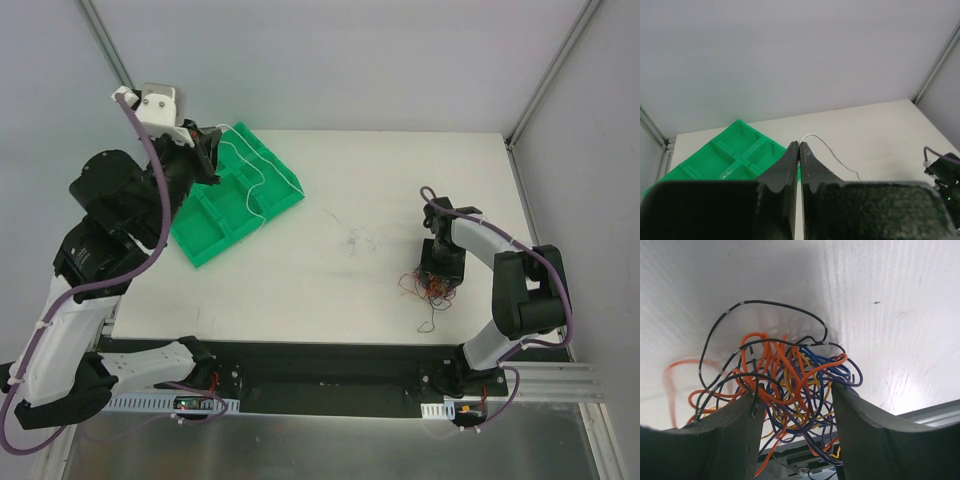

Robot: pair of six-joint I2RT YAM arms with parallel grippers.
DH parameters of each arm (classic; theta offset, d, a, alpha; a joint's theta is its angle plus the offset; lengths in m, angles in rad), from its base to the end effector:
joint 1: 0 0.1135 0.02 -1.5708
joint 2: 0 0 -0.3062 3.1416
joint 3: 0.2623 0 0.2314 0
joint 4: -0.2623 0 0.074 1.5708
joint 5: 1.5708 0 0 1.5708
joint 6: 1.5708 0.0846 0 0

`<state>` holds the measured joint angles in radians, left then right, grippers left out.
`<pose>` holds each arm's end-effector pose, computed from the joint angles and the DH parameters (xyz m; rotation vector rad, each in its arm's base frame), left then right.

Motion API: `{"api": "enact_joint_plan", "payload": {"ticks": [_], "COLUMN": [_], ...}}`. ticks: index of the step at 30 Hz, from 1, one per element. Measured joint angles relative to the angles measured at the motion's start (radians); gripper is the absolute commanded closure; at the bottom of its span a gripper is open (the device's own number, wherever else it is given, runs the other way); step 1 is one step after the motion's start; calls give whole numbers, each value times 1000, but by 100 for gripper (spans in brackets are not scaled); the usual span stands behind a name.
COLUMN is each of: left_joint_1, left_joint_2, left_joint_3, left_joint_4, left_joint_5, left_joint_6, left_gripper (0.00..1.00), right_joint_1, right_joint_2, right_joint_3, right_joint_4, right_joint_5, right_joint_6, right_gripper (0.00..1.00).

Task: Untangle the cables

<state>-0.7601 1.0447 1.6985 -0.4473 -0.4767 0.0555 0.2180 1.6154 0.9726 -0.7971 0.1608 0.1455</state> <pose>0.1377 -0.0774 0.5924 0.1627 1.3830 -0.2625 0.2656 0.0450 0.1773 -0.0922 2.9760 -0.2007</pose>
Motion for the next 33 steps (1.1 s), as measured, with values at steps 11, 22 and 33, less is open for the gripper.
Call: {"api": "enact_joint_plan", "payload": {"ticks": [11,22,33], "left_joint_1": [0,0,2], "left_joint_2": [112,218,45], "left_joint_3": [175,175,-199], "left_joint_4": [8,-53,-72], "left_joint_5": [-24,83,162], "left_joint_6": [-123,-256,-369], "left_gripper": [100,100,100], "right_joint_1": [3,138,142], "right_joint_2": [-34,-280,-292], "right_joint_3": [15,196,100], "right_joint_4": [-16,-38,-12], "right_joint_5": [6,-124,-342], "right_joint_6": [-137,-192,-119], "right_gripper": [26,23,27]}}
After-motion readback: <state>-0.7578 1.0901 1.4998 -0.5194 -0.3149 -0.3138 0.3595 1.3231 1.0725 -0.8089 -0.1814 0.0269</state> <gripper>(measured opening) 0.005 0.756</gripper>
